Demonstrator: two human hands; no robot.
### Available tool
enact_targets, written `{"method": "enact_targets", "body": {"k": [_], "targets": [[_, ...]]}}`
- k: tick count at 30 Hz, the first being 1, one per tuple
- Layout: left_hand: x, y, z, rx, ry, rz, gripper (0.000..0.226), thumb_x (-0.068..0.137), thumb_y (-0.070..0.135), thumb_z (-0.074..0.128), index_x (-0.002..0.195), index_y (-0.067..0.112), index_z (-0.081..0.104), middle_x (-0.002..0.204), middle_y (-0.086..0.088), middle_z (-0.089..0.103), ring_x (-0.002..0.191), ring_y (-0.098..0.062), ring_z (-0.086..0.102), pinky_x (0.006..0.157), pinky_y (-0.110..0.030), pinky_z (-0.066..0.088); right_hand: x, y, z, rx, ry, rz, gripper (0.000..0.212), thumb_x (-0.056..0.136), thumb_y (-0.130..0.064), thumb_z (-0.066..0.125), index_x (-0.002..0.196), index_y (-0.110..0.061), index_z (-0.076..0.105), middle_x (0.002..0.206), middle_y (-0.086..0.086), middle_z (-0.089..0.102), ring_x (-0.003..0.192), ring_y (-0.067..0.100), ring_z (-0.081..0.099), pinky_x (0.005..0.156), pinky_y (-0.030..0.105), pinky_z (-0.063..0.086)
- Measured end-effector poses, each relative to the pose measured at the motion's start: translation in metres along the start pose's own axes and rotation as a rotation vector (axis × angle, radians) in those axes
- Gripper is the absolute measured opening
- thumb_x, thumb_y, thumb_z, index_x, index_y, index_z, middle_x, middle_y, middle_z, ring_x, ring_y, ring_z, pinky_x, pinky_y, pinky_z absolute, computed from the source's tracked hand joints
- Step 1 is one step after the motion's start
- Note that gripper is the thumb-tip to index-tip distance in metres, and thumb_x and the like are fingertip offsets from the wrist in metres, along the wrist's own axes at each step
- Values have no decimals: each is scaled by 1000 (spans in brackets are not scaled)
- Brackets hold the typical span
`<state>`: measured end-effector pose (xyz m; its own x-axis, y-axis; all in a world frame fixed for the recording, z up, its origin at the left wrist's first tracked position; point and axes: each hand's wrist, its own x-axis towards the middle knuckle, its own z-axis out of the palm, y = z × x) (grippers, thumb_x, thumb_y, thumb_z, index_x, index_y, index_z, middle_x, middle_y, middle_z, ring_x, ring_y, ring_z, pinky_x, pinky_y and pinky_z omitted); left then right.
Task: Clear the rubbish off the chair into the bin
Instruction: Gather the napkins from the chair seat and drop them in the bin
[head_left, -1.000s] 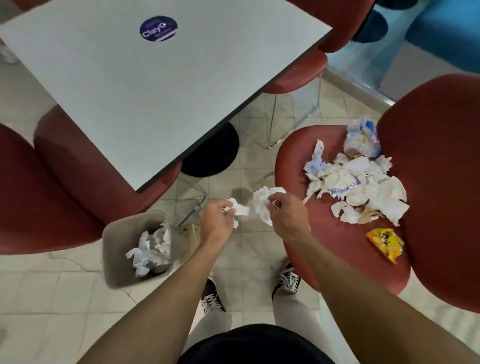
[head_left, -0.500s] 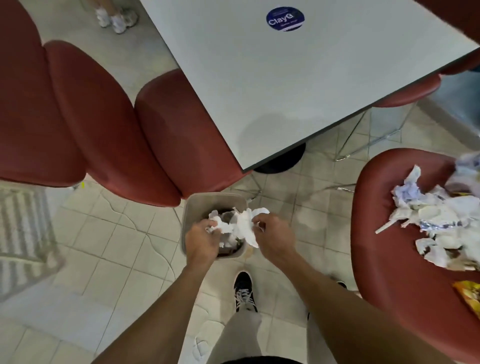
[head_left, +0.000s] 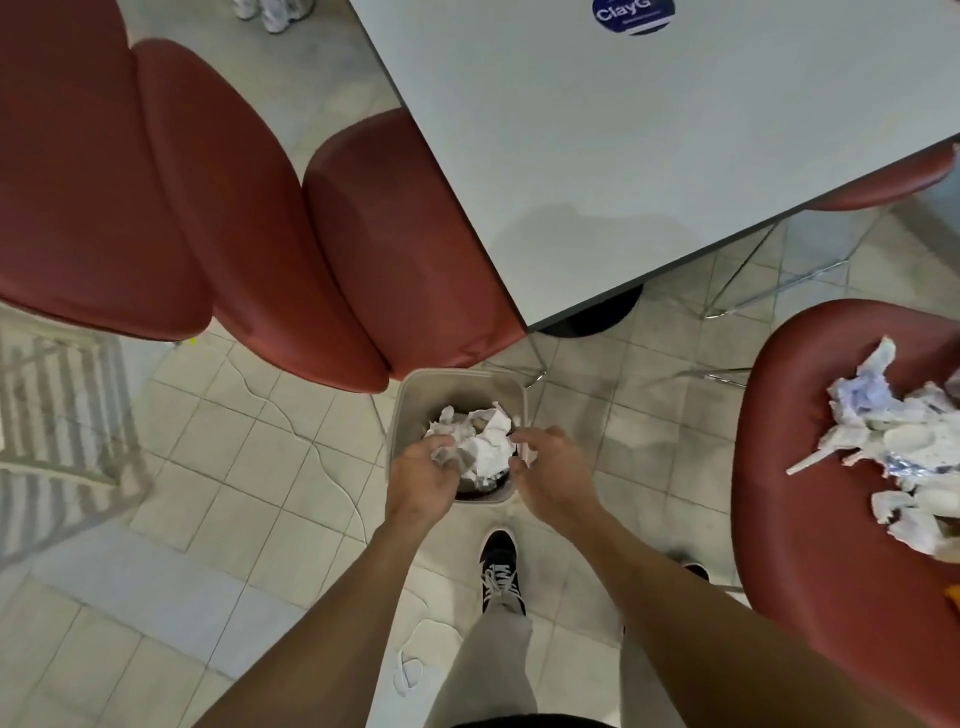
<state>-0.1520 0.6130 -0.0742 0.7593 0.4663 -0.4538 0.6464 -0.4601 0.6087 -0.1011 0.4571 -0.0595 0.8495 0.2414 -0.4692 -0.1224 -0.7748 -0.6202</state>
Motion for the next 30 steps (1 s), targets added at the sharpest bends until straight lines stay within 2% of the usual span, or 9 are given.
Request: {"method": "enact_targets", "body": {"k": [3,6,10,13,15,18,22,25,30], "targets": [[-1,19,16,24,-36,29,20,85,19,63,102,25,71,97,-7,71,87,-23,66,79,-21,48,-1,20,-18,21,17,21,35,88,-18,59,122,-22,62,119,7,56,101,24,61,90,30,48],[-5,46,35,77,-66,64,19,85,15,64,100,23,71,88,-3,66,80,-17,60,74,-18,43,-2,43,-38,30,36,62,35,89,-18,57,123,-23,60,120,7,56,102,24,60,89,30,48],[-15,87,72,96,-154,140,23,84,11,62,104,19,71,94,-3,69,85,-18,63,77,-22,48,-9,87,-70,75,59,126,38,91,-17,53,129,-17,55,124,8,50,112,28,54,94,34,47],[-18,112,109,110,-247,183,25,83,9,63,104,21,70,99,-1,72,89,-15,66,89,-31,53,-19,125,-99,119,112,173,40,90,-18,54,130,-17,55,122,8,52,104,25,59,94,33,49],[-23,134,143,146,-296,209,28,81,6,62,105,19,70,97,-2,73,86,-17,68,88,-34,54,-28,156,-122,140,148,223,39,91,-17,54,130,-16,55,120,8,52,97,24,60,91,32,50],[-37,169,193,201,-377,278,27,83,8,63,104,25,67,77,3,66,72,-15,63,78,-23,50,-42,205,-155,169,212,312,38,90,-18,55,128,-18,56,120,7,52,104,24,57,93,31,46],[-60,212,260,262,-487,329,30,86,17,63,115,27,65,93,-3,69,80,-14,62,71,-21,48,-66,276,-190,189,298,409,31,88,-19,55,119,-19,60,115,6,58,108,26,54,89,30,43],[-81,244,312,299,-566,384,30,85,18,65,112,30,65,102,-6,68,87,-21,64,74,-23,48,-84,329,-217,224,332,507,37,88,-20,55,125,-22,57,123,4,56,109,22,56,92,30,45],[-109,288,390,360,-669,512,32,82,16,69,113,25,67,117,4,60,88,-9,57,83,-18,45,-100,402,-253,261,372,616,46,86,-19,57,132,-22,52,131,8,47,112,27,57,96,35,47]]}}
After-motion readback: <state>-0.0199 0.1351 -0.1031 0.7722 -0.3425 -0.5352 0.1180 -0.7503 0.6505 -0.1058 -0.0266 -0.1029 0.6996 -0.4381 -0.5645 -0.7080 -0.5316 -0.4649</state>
